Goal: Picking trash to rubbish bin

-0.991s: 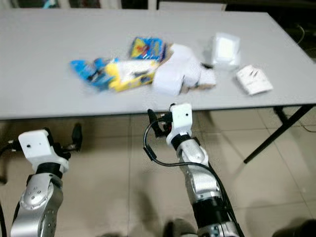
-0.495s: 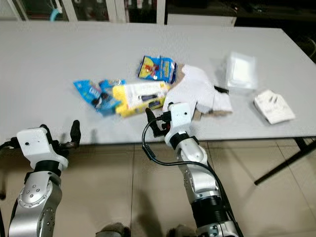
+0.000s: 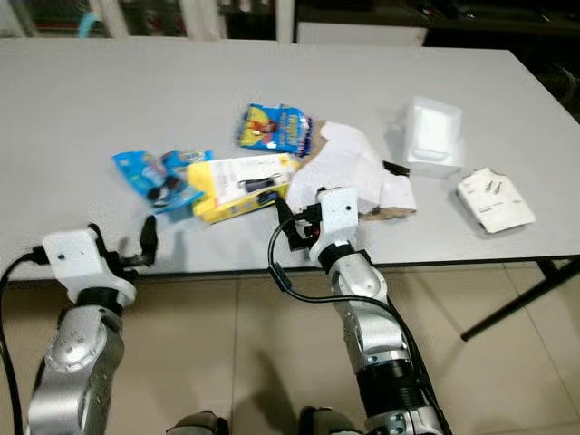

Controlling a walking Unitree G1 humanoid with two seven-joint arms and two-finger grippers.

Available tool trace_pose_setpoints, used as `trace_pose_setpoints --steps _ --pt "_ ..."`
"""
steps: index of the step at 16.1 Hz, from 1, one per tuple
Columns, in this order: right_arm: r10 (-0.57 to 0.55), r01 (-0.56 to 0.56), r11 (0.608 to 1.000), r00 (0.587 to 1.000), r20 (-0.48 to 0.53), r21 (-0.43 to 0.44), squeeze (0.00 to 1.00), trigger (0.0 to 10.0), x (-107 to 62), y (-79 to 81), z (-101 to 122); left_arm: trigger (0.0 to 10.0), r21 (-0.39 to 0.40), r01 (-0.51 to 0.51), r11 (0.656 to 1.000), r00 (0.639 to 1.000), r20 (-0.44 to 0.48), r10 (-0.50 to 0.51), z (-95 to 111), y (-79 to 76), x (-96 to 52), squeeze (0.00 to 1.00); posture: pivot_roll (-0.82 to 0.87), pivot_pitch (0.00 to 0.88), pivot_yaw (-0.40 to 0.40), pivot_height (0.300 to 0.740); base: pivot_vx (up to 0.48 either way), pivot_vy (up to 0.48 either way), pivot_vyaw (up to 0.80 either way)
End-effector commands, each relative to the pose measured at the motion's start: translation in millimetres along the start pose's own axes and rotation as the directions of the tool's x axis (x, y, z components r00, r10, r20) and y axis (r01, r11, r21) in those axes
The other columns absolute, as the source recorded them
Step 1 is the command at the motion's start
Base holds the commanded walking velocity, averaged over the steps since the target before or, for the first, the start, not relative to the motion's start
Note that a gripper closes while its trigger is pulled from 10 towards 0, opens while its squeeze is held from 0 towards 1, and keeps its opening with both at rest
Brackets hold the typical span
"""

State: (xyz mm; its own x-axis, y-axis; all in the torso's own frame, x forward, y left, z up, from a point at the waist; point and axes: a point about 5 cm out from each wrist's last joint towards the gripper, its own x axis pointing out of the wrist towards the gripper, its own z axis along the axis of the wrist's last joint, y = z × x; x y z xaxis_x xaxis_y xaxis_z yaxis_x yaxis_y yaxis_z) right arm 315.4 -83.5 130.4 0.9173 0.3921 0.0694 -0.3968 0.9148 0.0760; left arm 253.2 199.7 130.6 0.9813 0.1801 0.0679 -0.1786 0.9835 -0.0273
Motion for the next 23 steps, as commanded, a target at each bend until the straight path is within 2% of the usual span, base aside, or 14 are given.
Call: trace_pose_setpoints --steps 1,3,6,12,14,16,18,20,23 --pt "-0.007 0.007 1.0 1.0 0.007 0.003 0.0 10.0 -1.3 -1.8 2.8 10.0 -0.007 -0.02 1.0 1.0 -0.003 0.02 -0.6 3.6 2.8 0.0 0.05 0.145 -0.025 0.74 0.0 0.0 0.0" --pt "-0.009 0.009 1.0 1.0 0.009 0.004 0.0 10.0 -1.4 -0.8 3.2 10.0 0.0 -0.03 1.0 1.0 -0.004 0.03 -0.6 8.8 7.2 0.0 0.05 0.149 -0.023 0.74 0.0 0.0 0.0" --pt "-0.014 0.014 1.0 1.0 0.011 0.005 0.0 10.0 -4.1 0.3 3.4 10.0 0.029 -0.031 0.999 0.998 -0.056 0.033 -8.0 15.1 15.4 0.0 0.04 0.158 -0.013 0.74 0.0 0.0 0.0" --pt "-0.042 0.042 0.999 0.999 0.006 0.014 0.0 10.0 -12.7 0.5 3.0 10.0 0.101 0.12 0.988 0.985 -0.138 -0.105 -23.6 1.3 12.5 0.0 0.05 0.223 0.009 0.74 0.0 0.0 0.0" --pt "-0.057 0.057 0.998 0.998 -0.01 0.014 0.0 10.0 -18.1 -1.5 0.6 10.0 0.163 0.219 0.962 0.967 -0.167 -0.192 -26.5 -4.4 6.8 0.0 0.05 0.25 0.021 0.74 0.0 0.0 0.0" --pt "-0.073 0.073 0.997 0.997 -0.01 0.012 0.0 10.0 -18.7 -4.6 1.7 10.0 0.195 0.25 0.949 0.959 -0.185 -0.215 -28.0 -3.9 3.8 0.0 0.05 0.27 0.033 0.74 0.0 0.0 0.0" --pt "-0.091 0.091 0.996 0.996 -0.01 0.011 0.0 10.0 -18.4 -8.4 3.6 10.0 0.291 0.296 0.91 0.948 -0.208 -0.241 -30.0 0.6 6.1 0.0 0.06 0.281 0.039 0.74 0.0 0.0 0.0" --pt "-0.1 0.1 0.995 0.995 -0.016 0.011 0.0 10.0 -20.5 -9.5 2.0 10.0 0.362 0.303 0.881 0.949 -0.203 -0.242 -28.9 9.3 9.6 0.0 0.06 0.284 0.044 0.74 0.0 0.0 0.0" --pt "-0.107 0.107 0.994 0.994 -0.016 0.016 0.0 10.0 -21.7 -7.3 2.1 10.0 0.38 0.258 0.888 0.964 -0.168 -0.208 -24.3 17.7 19.6 0.0 0.06 0.281 0.056 0.74 0.0 0.0 0.0"
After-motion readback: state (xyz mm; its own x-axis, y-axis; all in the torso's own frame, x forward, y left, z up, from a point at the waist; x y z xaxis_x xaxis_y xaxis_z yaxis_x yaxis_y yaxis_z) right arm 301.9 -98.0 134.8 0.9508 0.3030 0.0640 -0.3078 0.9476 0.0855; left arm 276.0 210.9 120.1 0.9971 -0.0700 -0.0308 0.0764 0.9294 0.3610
